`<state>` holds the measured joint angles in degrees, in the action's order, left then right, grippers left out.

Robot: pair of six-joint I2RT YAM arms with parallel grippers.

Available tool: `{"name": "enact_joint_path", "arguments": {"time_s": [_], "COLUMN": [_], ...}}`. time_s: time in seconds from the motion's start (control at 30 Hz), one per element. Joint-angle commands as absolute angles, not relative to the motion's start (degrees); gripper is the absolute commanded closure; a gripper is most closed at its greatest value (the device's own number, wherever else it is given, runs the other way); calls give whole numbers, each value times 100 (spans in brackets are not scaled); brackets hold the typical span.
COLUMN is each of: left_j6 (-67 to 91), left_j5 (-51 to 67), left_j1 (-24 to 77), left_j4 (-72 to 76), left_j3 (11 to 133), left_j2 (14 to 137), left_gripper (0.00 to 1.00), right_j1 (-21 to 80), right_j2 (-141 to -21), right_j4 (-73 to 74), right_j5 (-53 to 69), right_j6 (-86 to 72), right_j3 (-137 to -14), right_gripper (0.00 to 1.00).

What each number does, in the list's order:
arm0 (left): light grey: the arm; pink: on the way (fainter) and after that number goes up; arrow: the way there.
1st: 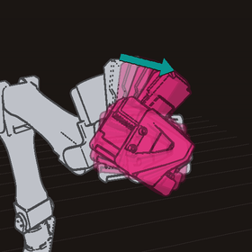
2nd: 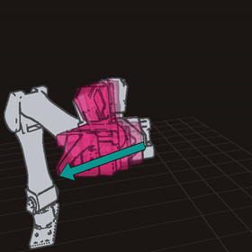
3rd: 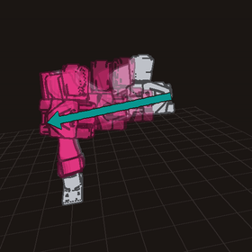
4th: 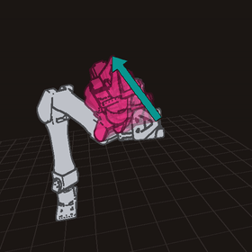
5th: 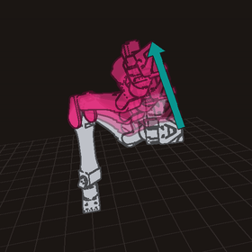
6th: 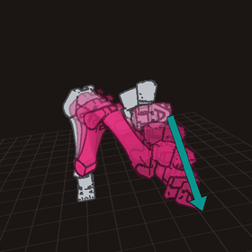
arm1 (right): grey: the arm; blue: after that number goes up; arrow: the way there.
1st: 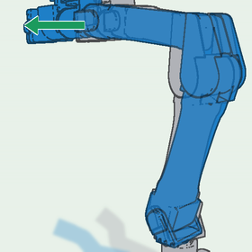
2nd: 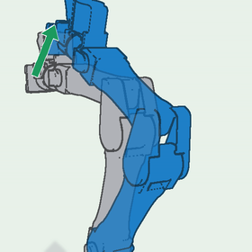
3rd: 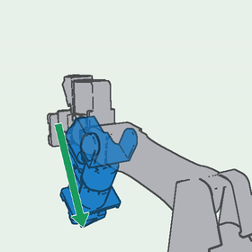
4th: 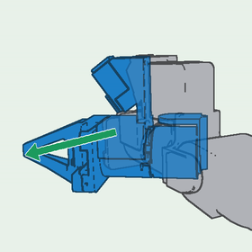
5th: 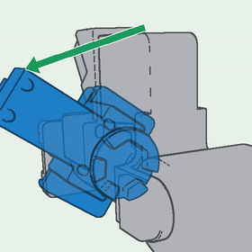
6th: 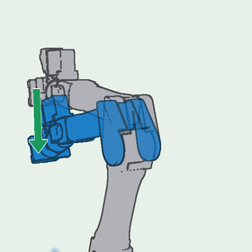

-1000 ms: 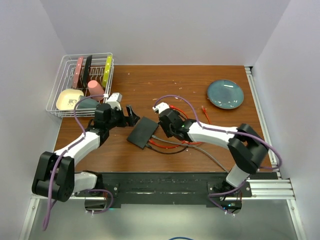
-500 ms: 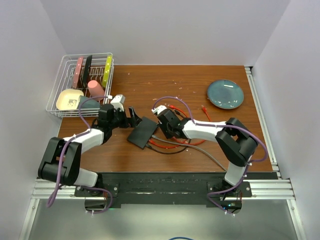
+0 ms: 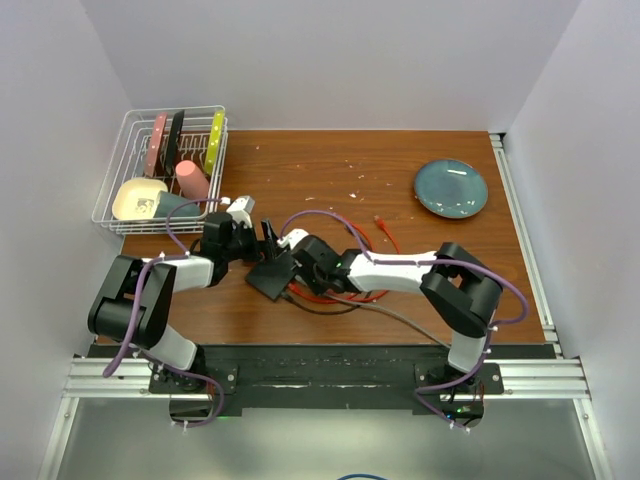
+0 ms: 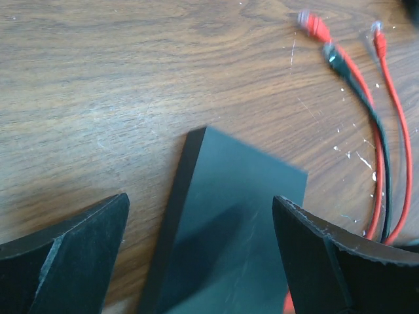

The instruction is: Insert the plug into the switch port

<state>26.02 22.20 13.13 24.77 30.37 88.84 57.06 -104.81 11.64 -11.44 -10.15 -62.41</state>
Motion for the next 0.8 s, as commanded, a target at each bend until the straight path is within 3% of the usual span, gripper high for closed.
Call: {"name": "enact_joint_path", "arguments": {"time_s": [0.0,0.6,0.77], "left_j6": [2479,2469,2461], "left_j5": [2066,2004,2206], "left_j1": [1266,1266,1266], "left_j4": [2400,2557,2707], "left_j3": [3085,3129,3164], "left_j2": [8675,8727,9061], "left_gripper": [4,3,9], "right_j1": [5968,5968,5959], "right_j2": [-10538,-10028,-10072], "right_j4": [1371,1450,1292], "right_j5": [-1081,-1477,-1503], "right_j6": [-1221,-975,-1116], "right_j3": [-6399,-6161,-6161], "right_gripper": [100,100,100]}}
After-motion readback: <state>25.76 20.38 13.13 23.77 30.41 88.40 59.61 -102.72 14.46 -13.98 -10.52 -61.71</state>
